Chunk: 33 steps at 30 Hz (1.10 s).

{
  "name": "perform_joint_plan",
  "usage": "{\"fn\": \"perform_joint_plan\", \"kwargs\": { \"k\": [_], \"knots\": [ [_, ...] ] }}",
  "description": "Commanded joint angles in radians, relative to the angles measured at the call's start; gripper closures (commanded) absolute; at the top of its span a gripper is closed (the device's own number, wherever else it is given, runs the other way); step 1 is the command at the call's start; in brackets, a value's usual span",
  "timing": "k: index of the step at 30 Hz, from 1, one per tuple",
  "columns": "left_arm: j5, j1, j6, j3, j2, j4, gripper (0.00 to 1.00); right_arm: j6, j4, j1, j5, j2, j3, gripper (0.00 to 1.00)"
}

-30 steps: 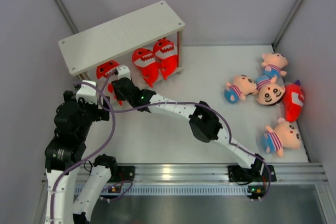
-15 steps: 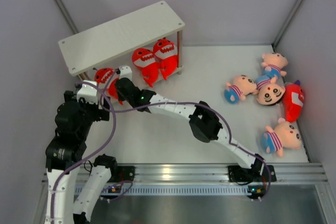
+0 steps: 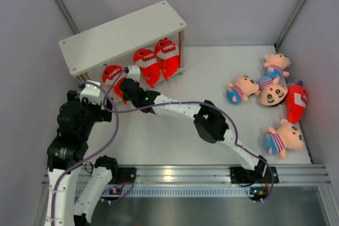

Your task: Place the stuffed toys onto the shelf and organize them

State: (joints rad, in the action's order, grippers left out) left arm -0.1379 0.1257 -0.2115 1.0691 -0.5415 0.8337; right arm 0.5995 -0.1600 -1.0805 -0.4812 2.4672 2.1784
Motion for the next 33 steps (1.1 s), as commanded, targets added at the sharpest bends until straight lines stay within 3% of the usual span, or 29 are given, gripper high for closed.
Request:
{"fn": "perform_joint_plan", "kwargs": {
  "k": [1, 5, 7, 10, 12, 13, 17, 19, 24, 29, 33],
  "knots": [
    [-0.026, -0.009, -0.002, 0.074, 0.100, -0.059, 0.02, 0.267, -0.138, 0.284, -0.103, 0.030, -0.014, 1.00],
    [-0.032, -0.009, -0.009, 0.075, 0.103, -0.059, 0.02, 0.234, -0.119, 0.300, -0.077, 0.047, 0.010, 1.00],
    [-0.035, -0.009, -0.014, 0.075, 0.104, -0.059, 0.02, 0.175, -0.111, 0.300, -0.076, 0.055, 0.027, 0.95],
    [-0.035, -0.009, -0.017, 0.074, 0.104, -0.059, 0.02, 0.126, -0.104, 0.301, -0.057, 0.038, 0.018, 0.57],
    [-0.035, -0.009, -0.016, 0.072, 0.104, -0.058, 0.02, 0.102, -0.093, 0.303, -0.051, 0.006, 0.005, 0.44],
    [-0.034, -0.009, -0.016, 0.069, 0.107, -0.058, 0.02, 0.092, -0.085, 0.303, -0.036, -0.008, -0.020, 0.31],
    [-0.037, -0.009, -0.017, 0.063, 0.112, -0.058, 0.02, 0.024, -0.030, 0.294, -0.010, -0.114, -0.121, 0.06],
    [-0.035, -0.009, -0.017, 0.065, 0.112, -0.058, 0.02, 0.007, 0.009, 0.277, 0.004, -0.190, -0.207, 0.01],
    [-0.029, -0.009, -0.017, 0.069, 0.114, -0.058, 0.02, -0.035, 0.060, 0.246, 0.021, -0.374, -0.380, 0.01],
    [-0.029, -0.009, -0.015, 0.078, 0.124, -0.058, 0.02, -0.101, -0.010, 0.226, 0.059, -0.543, -0.497, 0.00],
    [-0.022, -0.009, -0.014, 0.071, 0.133, -0.058, 0.02, -0.187, -0.068, 0.246, 0.058, -0.776, -0.653, 0.01]
  ]
}}
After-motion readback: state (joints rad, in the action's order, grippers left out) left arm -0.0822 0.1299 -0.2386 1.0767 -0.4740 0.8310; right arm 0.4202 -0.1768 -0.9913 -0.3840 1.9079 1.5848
